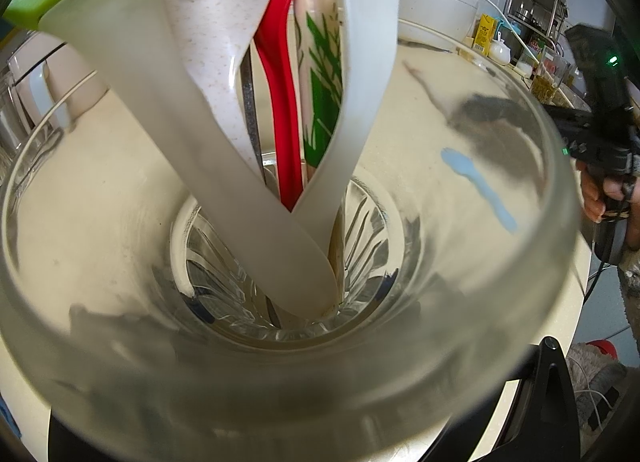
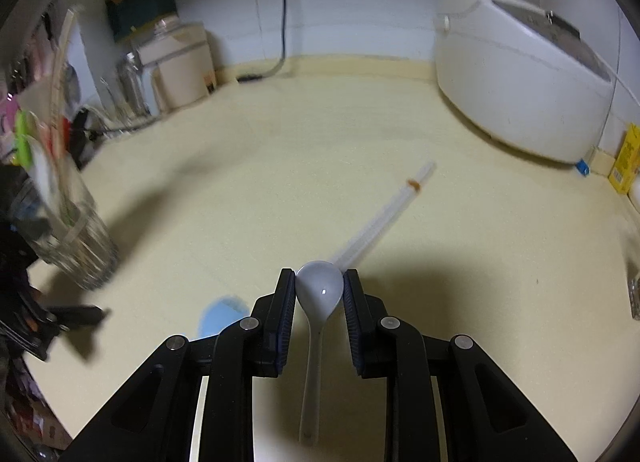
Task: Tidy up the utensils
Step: 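Carry the white spoon with the right gripper over the held glass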
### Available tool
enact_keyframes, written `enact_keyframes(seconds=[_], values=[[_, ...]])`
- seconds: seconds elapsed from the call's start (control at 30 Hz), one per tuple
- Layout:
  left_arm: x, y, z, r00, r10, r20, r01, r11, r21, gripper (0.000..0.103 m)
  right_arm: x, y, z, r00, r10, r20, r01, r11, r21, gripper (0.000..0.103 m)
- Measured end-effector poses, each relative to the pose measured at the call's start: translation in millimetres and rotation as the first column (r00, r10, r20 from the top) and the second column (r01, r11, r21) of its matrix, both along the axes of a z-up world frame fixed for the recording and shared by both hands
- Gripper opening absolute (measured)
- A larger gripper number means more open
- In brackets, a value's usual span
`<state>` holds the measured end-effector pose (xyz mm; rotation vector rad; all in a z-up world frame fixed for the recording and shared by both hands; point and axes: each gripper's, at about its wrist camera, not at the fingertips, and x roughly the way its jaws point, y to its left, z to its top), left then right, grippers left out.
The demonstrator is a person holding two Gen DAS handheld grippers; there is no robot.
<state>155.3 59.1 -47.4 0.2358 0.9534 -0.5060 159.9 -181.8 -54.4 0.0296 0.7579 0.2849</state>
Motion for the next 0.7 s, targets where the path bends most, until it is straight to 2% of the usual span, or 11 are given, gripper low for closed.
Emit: enact_keyframes(seconds=[0.33, 0.5, 0.7], values=[[0, 0, 0, 1.0, 0.0, 0.0, 0.0, 1.0, 0.001, 0.102, -24, 28, 71, 0.977, 0.084, 0.198, -0.109, 0.987, 0.119, 0.024], [0, 0, 1, 1.0, 0.0, 0.0, 0.0, 1.0, 0.002, 0.102, -26, 50, 101, 0.955, 0.131, 0.266, -0.188, 0.962, 0.199, 0.024], [0, 2, 1, 1.0, 0.0, -0.002, 0.0, 1.0, -0.004, 0.102, -26, 87, 133, 0.919, 0.198, 0.34, -0.286, 0.93, 0.23, 0.024]])
